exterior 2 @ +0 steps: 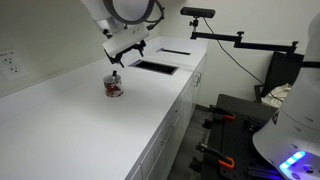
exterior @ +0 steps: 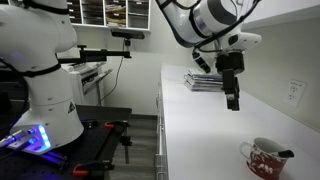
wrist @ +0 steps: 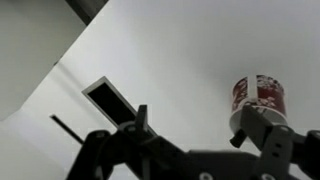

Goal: Take the marker out of the red mug

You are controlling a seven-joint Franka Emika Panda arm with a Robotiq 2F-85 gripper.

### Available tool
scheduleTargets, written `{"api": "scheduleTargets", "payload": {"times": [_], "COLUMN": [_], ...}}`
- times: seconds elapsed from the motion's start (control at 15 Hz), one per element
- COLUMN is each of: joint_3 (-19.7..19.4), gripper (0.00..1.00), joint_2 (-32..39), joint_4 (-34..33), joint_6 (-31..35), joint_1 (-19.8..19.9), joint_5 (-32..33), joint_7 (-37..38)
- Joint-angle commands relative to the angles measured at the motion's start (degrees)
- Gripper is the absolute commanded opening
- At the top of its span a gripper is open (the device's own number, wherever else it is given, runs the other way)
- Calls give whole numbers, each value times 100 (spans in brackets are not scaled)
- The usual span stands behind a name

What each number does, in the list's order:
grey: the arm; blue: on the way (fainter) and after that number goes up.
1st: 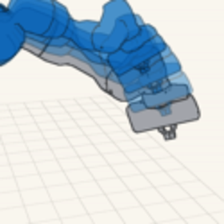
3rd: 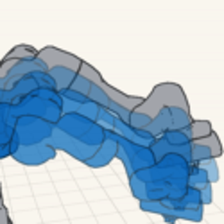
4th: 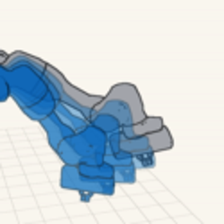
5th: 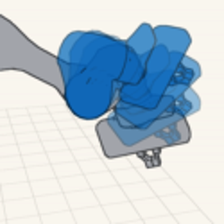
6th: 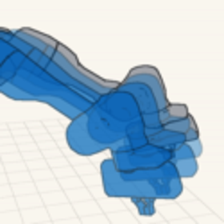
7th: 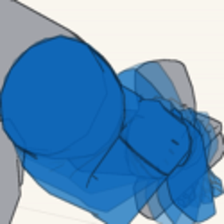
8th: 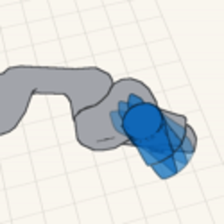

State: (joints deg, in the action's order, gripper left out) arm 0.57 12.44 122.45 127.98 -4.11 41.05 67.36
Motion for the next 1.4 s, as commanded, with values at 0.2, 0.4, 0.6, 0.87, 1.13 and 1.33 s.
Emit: {"api": "scheduleTargets", "payload": {"times": [0.2,0.4,0.6,0.87,1.13,1.33], "joint_3": [-388,-465,-520,-565,-561,-596], "gripper": [100,100,100,83,73,75], "joint_2": [843,1246,1623,2027,2424,2737], "joint_4": [-259,-602,-996,-1580,-2205,-2630], "joint_6": [738,508,497,356,187,187], "joint_1": [-476,-486,-471,-505,-467,-490], "joint_5": [1377,1298,1200,1048,683,435], "joint_7": [2840,3599,3671,3601,3373,3168]}}
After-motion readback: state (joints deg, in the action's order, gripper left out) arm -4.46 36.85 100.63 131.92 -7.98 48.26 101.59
